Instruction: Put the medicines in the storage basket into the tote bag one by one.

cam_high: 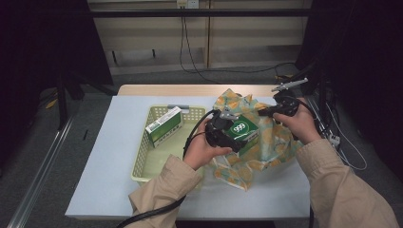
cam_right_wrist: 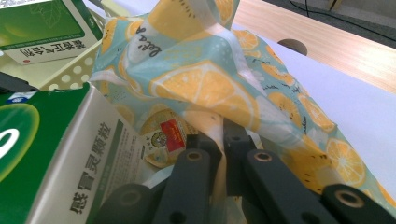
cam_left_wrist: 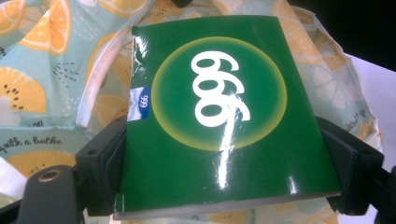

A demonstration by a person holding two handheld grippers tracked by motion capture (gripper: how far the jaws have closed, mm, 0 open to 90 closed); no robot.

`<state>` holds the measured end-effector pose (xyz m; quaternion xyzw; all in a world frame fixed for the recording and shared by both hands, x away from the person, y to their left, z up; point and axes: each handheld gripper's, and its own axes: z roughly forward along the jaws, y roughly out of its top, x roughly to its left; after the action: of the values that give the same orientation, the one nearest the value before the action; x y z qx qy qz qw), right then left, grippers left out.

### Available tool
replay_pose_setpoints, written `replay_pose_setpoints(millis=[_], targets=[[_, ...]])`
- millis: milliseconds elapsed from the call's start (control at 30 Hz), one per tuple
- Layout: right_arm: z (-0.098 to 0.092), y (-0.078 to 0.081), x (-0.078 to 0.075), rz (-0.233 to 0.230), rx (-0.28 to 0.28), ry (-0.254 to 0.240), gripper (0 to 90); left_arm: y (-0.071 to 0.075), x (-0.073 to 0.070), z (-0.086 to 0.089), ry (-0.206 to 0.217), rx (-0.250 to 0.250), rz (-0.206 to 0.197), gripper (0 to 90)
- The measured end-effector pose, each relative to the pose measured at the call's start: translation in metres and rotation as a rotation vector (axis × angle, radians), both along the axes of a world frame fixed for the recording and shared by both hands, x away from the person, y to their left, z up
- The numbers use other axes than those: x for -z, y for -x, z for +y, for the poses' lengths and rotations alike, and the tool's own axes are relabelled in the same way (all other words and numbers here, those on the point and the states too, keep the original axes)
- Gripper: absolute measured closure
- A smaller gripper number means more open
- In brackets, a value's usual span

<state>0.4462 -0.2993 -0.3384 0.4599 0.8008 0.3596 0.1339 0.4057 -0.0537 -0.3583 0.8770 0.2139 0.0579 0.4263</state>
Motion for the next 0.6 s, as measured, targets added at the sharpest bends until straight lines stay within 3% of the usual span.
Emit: replay_pose_setpoints(millis=[100,367,533,600], targets=[[-0.001,0.001,-0.001,-0.003,0.003,-0.004,89.7,-0.002,0.003,-0.003,-0.011,-0.026,0.012,16.7],[0.002,0.002,-0.003,-0.004,-0.005,-0.002,89.6,-0.014,0.012,-0.018,-0.052,-0.040,0.020,16.7],[0.002,0.004,-0.006,-0.004,-0.005,0.002,89.6,-0.025,0.020,-0.026,-0.100,-0.064,0.011,16.6],[0.003,0.005,-0.009,-0.003,-0.007,0.007,89.6,-0.031,0.023,-0.029,-0.098,-0.070,0.014,16.6]])
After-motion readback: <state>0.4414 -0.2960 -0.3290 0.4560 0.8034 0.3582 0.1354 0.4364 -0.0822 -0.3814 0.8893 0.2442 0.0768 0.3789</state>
